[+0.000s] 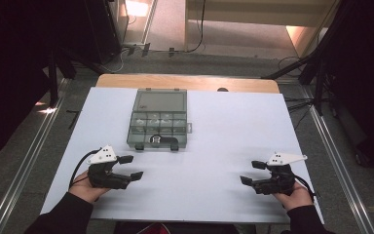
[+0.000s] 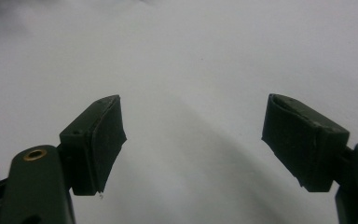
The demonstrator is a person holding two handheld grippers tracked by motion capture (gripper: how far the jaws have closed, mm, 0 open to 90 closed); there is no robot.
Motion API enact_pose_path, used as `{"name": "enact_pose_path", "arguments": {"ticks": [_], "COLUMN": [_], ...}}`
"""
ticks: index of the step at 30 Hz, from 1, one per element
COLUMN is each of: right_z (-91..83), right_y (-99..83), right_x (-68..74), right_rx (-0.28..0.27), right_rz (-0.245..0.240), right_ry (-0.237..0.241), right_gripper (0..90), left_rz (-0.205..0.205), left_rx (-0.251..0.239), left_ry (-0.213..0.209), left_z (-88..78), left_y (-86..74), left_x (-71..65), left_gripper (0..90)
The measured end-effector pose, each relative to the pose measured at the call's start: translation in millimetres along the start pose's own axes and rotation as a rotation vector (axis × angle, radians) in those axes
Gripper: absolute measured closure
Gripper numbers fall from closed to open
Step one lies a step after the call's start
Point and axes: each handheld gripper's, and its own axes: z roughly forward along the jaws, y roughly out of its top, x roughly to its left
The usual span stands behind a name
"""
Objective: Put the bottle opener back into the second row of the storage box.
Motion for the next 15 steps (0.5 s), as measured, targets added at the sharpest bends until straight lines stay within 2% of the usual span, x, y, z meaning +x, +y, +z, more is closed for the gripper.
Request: {"name": "enact_pose_path", "arguments": {"ticks": [5,15], "right_z": [0.9,4.5], "right_y": [-0.4,0.5], "right_x": [-2.0,-3.9], "right_rx": [-0.018,-0.014], "right_rz": [0.001,0.003], "right_ry": [0.0,0.006], "right_gripper": [22.0,22.0], "left_rz": [-0.001,0.002], "left_rx": [-0.005,-0.003], "left_ry": [-0.001,-0.001], "left_z": [0.4,0.5], "left_y": [0.0,0.1], "left_x": [-0.2,-0.5], "left_gripper": [26.8,26.8]}}
